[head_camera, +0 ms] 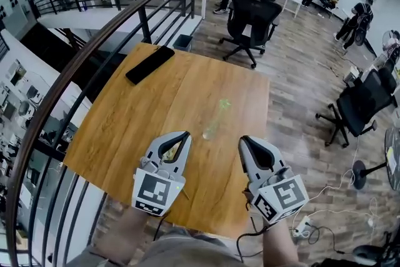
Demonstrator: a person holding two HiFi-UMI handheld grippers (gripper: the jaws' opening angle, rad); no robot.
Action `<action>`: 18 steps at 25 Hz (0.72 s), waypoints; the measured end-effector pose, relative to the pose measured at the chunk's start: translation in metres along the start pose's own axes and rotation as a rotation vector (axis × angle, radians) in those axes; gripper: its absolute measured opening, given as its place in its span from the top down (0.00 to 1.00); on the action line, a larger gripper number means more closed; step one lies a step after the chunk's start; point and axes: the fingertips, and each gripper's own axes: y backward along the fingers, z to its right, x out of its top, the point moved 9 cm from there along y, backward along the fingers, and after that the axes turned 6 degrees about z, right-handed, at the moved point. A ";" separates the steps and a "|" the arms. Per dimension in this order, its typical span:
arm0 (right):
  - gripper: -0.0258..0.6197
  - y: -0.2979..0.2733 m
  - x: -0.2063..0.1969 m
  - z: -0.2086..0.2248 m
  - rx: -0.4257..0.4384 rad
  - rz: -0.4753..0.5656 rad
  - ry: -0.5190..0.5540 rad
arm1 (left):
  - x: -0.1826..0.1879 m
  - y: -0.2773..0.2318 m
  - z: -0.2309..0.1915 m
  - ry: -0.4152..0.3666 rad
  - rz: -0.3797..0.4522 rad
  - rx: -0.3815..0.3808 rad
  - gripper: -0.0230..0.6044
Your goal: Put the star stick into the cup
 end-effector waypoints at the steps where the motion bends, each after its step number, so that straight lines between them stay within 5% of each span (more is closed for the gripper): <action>1: 0.90 0.008 0.005 -0.004 -0.005 0.012 0.003 | 0.004 0.006 0.003 0.001 0.011 -0.001 0.94; 9: 0.91 0.053 0.012 -0.032 -0.002 0.032 -0.012 | 0.026 0.042 0.022 -0.030 0.081 -0.006 0.94; 18: 0.91 0.066 -0.004 -0.051 0.008 -0.001 -0.024 | 0.007 0.064 0.037 0.005 0.005 -0.021 0.94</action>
